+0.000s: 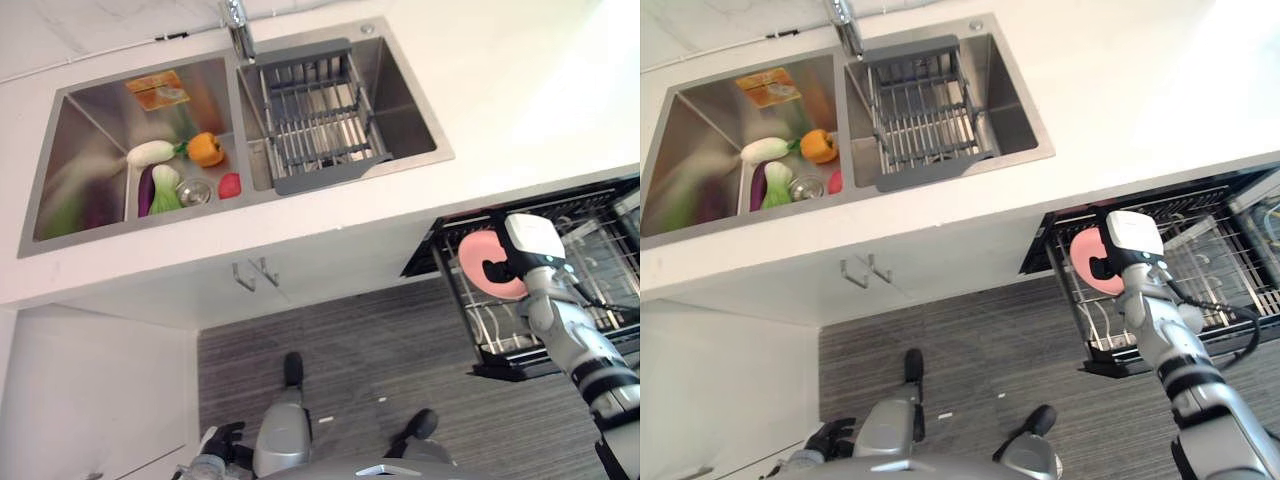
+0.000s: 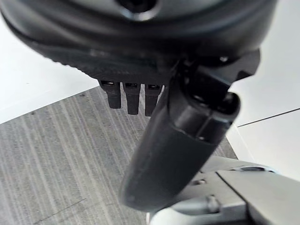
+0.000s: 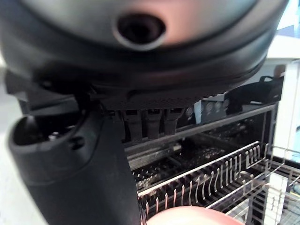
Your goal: Place the dishes in the dishwasher.
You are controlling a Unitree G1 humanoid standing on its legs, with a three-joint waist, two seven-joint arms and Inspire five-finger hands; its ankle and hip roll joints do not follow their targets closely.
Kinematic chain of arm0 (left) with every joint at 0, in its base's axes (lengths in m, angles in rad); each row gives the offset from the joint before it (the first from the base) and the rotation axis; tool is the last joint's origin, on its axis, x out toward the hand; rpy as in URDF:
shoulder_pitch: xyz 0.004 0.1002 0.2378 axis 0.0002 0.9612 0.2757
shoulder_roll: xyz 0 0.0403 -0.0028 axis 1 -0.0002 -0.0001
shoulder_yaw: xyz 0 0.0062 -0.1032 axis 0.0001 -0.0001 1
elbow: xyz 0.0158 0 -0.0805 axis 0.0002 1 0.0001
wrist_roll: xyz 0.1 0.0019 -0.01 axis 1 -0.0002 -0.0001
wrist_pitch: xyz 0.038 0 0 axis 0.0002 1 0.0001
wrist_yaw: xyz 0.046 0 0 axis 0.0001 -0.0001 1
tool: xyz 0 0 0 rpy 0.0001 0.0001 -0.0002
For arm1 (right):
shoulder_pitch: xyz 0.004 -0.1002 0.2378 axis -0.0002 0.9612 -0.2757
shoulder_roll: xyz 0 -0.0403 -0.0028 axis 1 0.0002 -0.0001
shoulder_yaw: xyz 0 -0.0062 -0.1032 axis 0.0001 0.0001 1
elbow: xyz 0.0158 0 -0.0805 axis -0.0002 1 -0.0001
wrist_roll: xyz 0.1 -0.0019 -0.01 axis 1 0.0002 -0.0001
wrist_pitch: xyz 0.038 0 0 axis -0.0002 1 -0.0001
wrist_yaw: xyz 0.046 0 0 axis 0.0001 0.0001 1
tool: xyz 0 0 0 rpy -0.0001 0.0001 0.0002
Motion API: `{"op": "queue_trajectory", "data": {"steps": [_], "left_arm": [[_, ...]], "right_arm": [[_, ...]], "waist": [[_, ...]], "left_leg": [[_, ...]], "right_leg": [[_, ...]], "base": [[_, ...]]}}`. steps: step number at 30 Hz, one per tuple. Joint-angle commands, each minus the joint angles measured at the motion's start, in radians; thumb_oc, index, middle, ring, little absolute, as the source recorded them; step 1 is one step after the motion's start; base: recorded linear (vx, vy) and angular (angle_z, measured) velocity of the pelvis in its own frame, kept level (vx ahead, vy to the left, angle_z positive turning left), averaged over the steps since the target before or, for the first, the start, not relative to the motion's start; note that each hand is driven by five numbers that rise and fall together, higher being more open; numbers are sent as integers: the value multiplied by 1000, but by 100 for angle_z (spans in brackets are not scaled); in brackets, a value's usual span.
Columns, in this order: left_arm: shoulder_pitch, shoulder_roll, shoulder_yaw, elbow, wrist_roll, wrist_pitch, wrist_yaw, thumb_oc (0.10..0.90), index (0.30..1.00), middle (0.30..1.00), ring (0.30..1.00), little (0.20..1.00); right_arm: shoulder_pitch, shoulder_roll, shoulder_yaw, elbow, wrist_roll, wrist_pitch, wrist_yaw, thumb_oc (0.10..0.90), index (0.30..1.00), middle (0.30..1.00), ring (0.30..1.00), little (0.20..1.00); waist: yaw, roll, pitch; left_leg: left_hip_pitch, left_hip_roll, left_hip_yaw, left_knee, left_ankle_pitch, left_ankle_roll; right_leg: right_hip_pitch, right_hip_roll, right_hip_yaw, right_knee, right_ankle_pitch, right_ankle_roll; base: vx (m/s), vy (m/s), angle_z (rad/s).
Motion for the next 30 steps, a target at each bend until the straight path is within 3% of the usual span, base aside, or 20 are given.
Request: {"op": "queue_trajectory", "data": {"steps": [1,2,3,4,5,6,11,17,19,20,21,22,24,26,27,30], "left_arm": [[15,1,-42,72,7,-4,2,800,900,900,900,900],[13,0,-31,75,10,-1,4,800,900,900,900,900],[8,0,-16,80,8,2,9,800,900,900,900,900],[8,0,-16,80,8,2,9,800,900,900,900,900],[7,-3,-6,82,7,4,11,800,900,900,900,900],[6,-5,4,85,8,5,14,800,900,900,900,900],[19,-9,2,65,2,7,8,800,900,900,900,900],[44,-13,8,79,-17,11,-12,800,900,900,900,900],[55,-15,2,88,-22,10,-8,800,900,900,900,900],[55,-15,2,88,-22,10,-8,800,900,900,900,900],[57,-10,-14,88,-23,7,-7,800,900,900,900,900],[57,-10,-14,88,-23,7,-7,800,900,900,900,900],[55,9,-49,42,-51,-11,-6,800,900,900,900,900],[53,7,-48,41,-52,-10,-6,800,900,900,900,900],[49,20,-89,21,-73,-21,-10,800,900,900,900,900],[45,23,-101,23,-75,-23,-13,800,900,900,900,900]], "right_arm": [[-58,-100,-96,19,58,20,-131,800,900,900,900,900],[-13,-99,-150,-15,55,28,-149,800,900,900,900,900],[36,-98,-207,-46,51,40,-168,540,509,509,509,509],[36,-98,-207,-46,51,40,-168,540,509,509,509,509],[82,-86,-258,-61,52,48,-182,400,300,300,300,300],[172,-62,-350,-48,65,65,-208,400,300,300,300,300],[274,-5,-416,97,112,91,-219,400,300,300,300,300],[223,78,-243,272,139,72,-129,400,300,300,300,300],[130,117,-132,339,165,55,-106,400,300,300,300,300],[130,117,-132,339,165,55,-106,400,300,300,300,300],[72,127,-64,377,166,47,-85,400,300,300,300,300],[72,127,-64,377,166,47,-85,400,300,300,300,300],[-72,96,16,435,188,36,-70,400,300,300,300,300],[-81,94,20,442,190,33,-70,400,300,300,300,300],[-189,49,52,486,213,23,-66,400,300,300,300,300],[-231,28,66,487,214,20,-67,400,300,300,300,300]], "waist": [[-8,33,-122],[-18,28,-129],[-29,24,-137],[-29,24,-137],[-37,20,-142],[-47,14,-153],[-66,10,-165],[-60,14,-157],[-35,28,-141],[-35,28,-141],[-9,44,-126],[-9,44,-126],[47,91,-82],[40,94,-80],[89,145,-50],[100,164,-39]], "left_leg": [[39,37,64,16,-128,-13],[51,40,71,16,-132,-13],[63,44,79,16,-137,-12],[63,44,79,16,-137,-12],[72,45,87,16,-140,-11],[87,48,97,15,-145,-10],[97,55,106,15,-146,-11],[97,56,105,13,-141,-15],[79,52,90,13,-131,-17],[79,52,90,13,-131,-17],[60,50,75,12,-120,-20],[60,50,75,12,-120,-20],[-6,41,14,12,-87,-27],[-9,41,8,13,-86,-27],[-64,30,-42,13,-53,-40],[-86,26,-59,13,-41,-47]], "right_leg": [[-59,-45,62,18,-74,32],[-55,-42,69,18,-77,31],[-52,-39,74,19,-81,30],[-52,-39,74,19,-81,30],[-50,-36,80,19,-83,28],[-47,-31,87,20,-85,26],[-41,-20,89,21,-90,21],[-40,-13,89,21,-93,17],[-45,-12,80,21,-93,16],[-45,-12,80,21,-93,16],[-48,-13,67,21,-94,16],[-48,-13,67,21,-94,16],[-52,-20,13,23,-94,14],[-50,-19,7,23,-94,14],[-47,-30,-49,26,-93,16],[-47,-37,-73,30,-94,18]], "base": [[51,-5,-21],[48,-12,-31],[48,-12,-31],[47,-14,-41],[44,-29,-34],[44,-29,-34],[36,-36,-22],[20,-24,-7],[-19,-16,-9],[-55,-21,1],[-35,-11,5],[-96,-32,15],[-131,-22,38],[-79,-14,100],[-85,-24,117],[-58,-6,46]]}}
